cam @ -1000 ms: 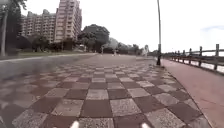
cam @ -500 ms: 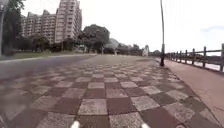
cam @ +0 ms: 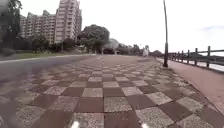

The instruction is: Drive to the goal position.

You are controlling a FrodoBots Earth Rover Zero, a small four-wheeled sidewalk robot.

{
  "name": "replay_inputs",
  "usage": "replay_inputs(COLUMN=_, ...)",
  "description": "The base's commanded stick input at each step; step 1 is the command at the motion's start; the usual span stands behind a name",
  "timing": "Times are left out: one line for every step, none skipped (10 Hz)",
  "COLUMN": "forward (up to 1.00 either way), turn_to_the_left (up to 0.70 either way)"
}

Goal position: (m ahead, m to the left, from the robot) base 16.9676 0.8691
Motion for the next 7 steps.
replay_inputs(forward=0.7, turn_to_the_left=0.0)
replay_inputs(forward=0.7, turn_to_the_left=0.0)
replay_inputs(forward=0.7, turn_to_the_left=0.0)
replay_inputs(forward=0.7, turn_to_the_left=0.0)
replay_inputs(forward=0.7, turn_to_the_left=0.0)
replay_inputs(forward=0.7, turn_to_the_left=0.0)
replay_inputs(forward=0.7, turn_to_the_left=0.0)
